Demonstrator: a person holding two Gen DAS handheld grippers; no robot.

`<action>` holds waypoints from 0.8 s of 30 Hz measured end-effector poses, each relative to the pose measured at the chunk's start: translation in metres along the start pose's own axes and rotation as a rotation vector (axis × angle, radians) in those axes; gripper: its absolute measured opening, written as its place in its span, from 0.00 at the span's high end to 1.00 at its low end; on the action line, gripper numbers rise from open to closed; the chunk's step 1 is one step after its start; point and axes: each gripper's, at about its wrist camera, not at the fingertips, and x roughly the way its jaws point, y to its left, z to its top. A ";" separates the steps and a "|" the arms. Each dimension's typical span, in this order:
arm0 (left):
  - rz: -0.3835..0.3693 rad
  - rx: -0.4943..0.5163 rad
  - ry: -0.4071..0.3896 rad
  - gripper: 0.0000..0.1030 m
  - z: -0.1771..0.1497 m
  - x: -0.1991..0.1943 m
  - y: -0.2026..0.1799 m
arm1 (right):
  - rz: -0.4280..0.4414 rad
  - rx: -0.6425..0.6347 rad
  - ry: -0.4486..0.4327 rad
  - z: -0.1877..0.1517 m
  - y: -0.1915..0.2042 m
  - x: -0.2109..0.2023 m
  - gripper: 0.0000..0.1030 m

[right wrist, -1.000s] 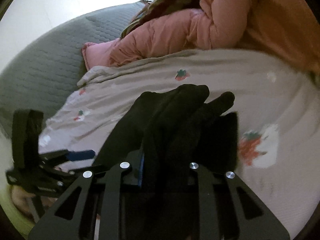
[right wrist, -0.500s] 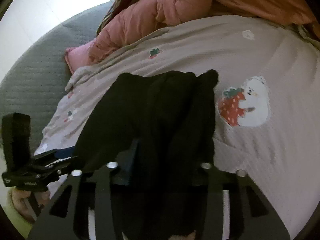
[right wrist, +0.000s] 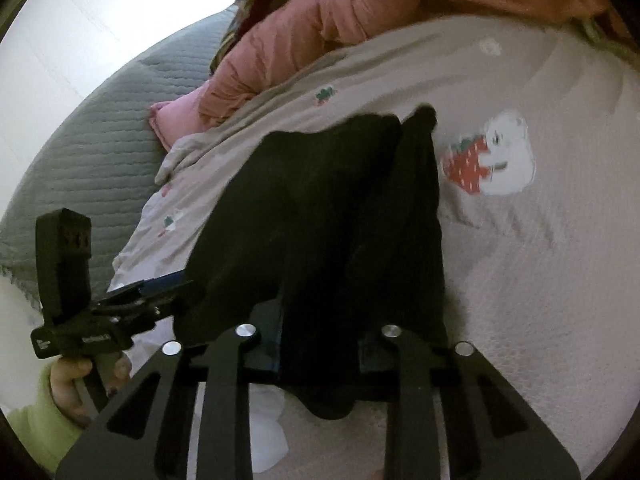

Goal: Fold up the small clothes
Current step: 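Press the folded sweatshirt down with the closed right tool, then open it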

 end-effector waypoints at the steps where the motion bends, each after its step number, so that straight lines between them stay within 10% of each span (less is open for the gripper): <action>1: 0.004 0.010 0.002 0.23 -0.001 0.000 -0.001 | -0.011 -0.002 0.003 -0.001 0.000 0.000 0.78; 8: 0.001 0.026 0.031 0.23 -0.014 0.009 -0.004 | -0.118 0.049 0.003 -0.016 -0.017 0.008 0.54; 24: -0.007 -0.001 0.029 0.22 -0.018 0.006 0.001 | -0.255 -0.004 -0.017 -0.023 0.002 0.005 0.37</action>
